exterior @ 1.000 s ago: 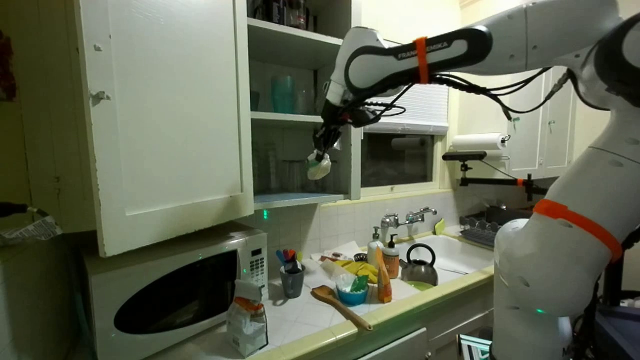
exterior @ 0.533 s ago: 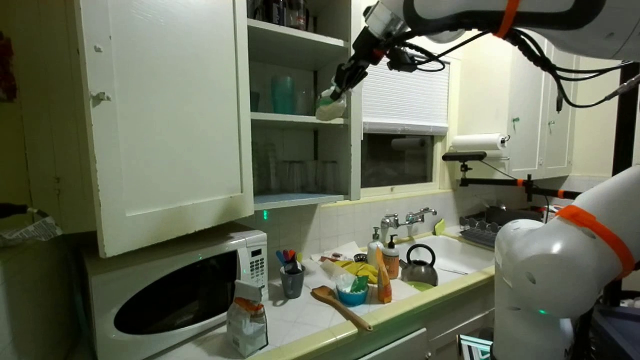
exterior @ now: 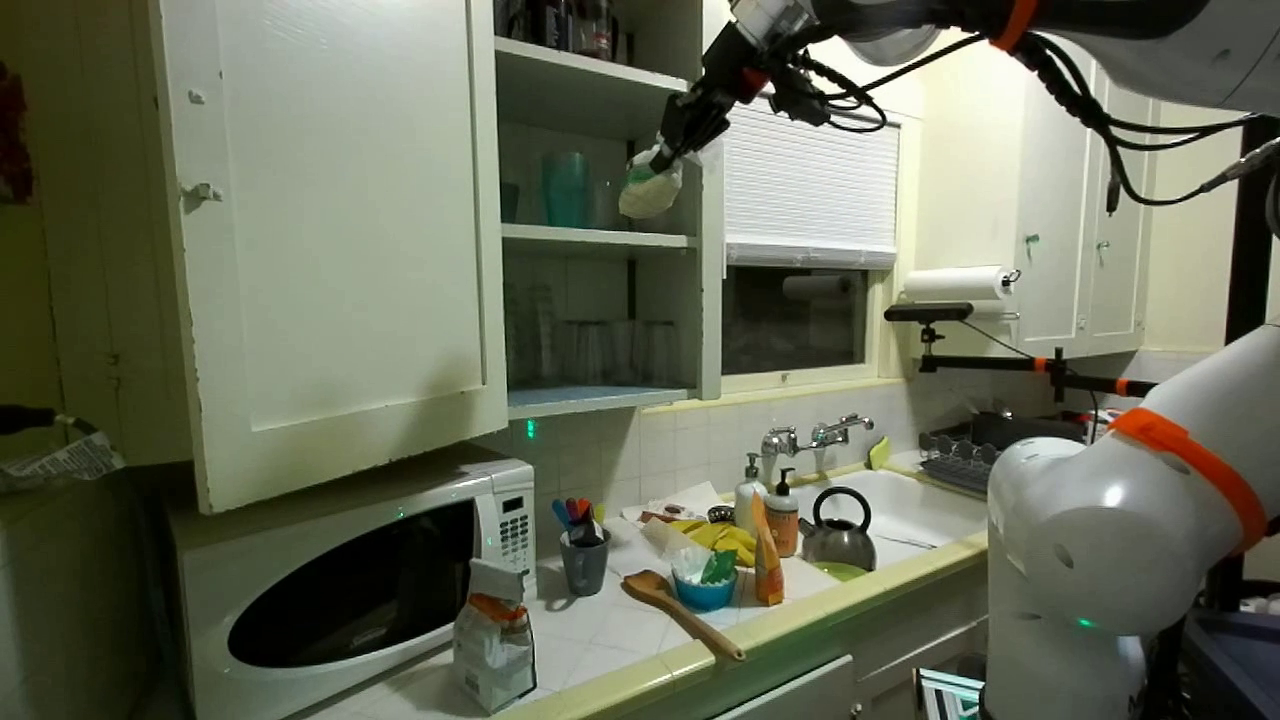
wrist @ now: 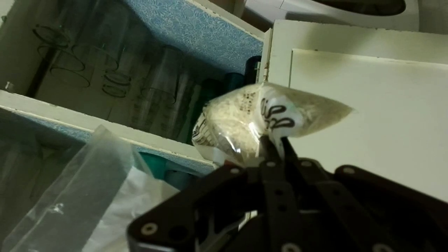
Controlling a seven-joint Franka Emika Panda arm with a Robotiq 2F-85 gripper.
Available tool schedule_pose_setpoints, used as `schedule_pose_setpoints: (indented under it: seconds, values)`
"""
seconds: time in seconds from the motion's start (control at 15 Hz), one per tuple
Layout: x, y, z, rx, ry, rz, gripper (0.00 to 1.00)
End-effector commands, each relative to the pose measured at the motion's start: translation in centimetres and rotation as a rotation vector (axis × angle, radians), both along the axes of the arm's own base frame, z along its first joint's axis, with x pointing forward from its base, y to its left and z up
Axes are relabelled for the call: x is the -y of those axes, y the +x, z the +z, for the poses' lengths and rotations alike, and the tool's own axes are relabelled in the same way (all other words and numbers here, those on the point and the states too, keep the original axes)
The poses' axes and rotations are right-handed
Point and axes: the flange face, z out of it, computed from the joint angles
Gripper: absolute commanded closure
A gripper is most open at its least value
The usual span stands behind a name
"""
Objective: Move the plastic on the lower shelf a shelf higher
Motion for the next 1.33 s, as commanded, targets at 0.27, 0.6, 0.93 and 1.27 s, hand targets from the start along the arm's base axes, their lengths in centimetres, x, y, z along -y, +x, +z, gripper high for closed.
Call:
schedule_pose_setpoints:
  seconds: [0.27, 0.6, 0.93, 1.27]
  values:
    - [4.2, 1.1, 4.2, 0.182, -0.147, -0.007, 0.99]
    - [7.6, 6.3, 4.0, 0.075, -0.252, 0.104, 0.99]
    - [8.2, 7.8, 2.7, 0.04, -0.25, 0.097, 0.96]
    - [7.5, 9.8, 2.2, 0.057, -0.257, 0.159, 0.99]
